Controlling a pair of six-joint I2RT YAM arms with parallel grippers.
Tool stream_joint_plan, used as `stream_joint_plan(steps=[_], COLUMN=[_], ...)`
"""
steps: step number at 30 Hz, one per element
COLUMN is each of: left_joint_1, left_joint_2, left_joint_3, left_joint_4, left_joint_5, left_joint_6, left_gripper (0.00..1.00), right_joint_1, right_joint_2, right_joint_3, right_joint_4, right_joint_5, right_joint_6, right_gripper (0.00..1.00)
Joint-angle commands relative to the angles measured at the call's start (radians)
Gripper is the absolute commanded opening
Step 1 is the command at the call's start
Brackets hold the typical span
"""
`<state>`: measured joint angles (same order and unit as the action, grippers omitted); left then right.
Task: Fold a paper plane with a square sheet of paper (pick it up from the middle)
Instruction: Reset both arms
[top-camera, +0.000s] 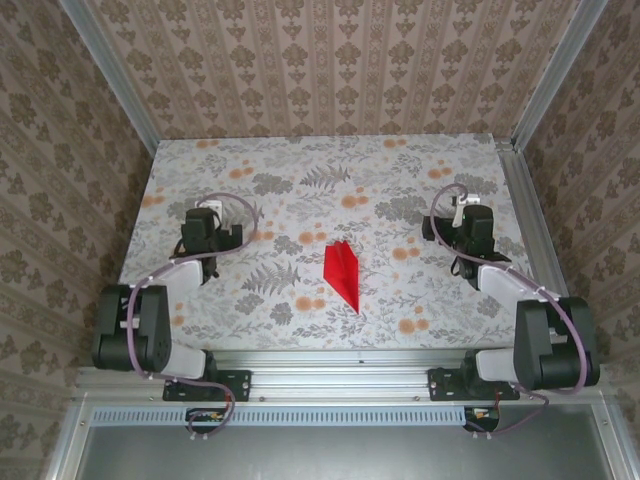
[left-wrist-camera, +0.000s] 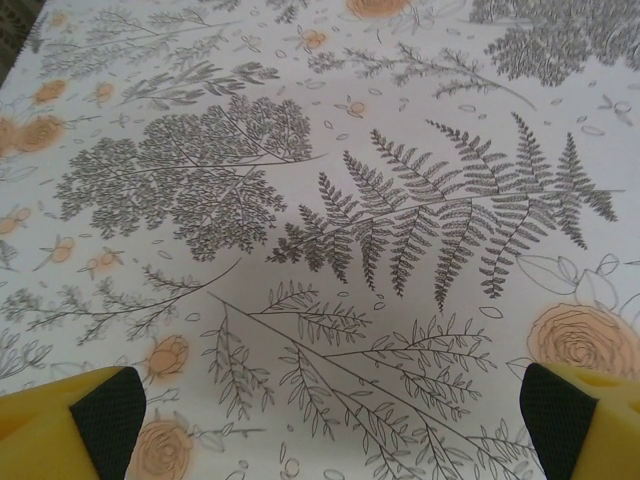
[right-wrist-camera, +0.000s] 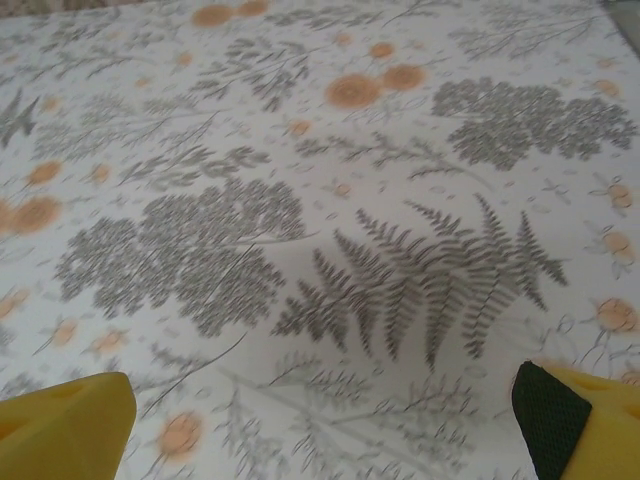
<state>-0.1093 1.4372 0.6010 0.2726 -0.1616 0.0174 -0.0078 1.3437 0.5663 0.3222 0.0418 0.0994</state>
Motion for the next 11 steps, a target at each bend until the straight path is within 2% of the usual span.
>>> stream_joint_plan(steps=[1,11], left_joint_1=[0.007,0.042], left_joint_2=[0.043,0.062], left_joint_3=[0.018,0.039], left_joint_4=[0.123,0.121], left_joint_5=[0.001,0.063], left_joint_6=[0.047,0.048], left_gripper=[1.0,1.0], right_joint_1=[-0.014,-0.033], right_joint_2=[0.062,0.075], right_joint_3=[0.018,0.01], right_joint_4=[0.134,0.16], right_joint_5=[-0.037,-0.076], right_joint_6=[-0.032,-0.029], right_gripper=[1.0,1.0])
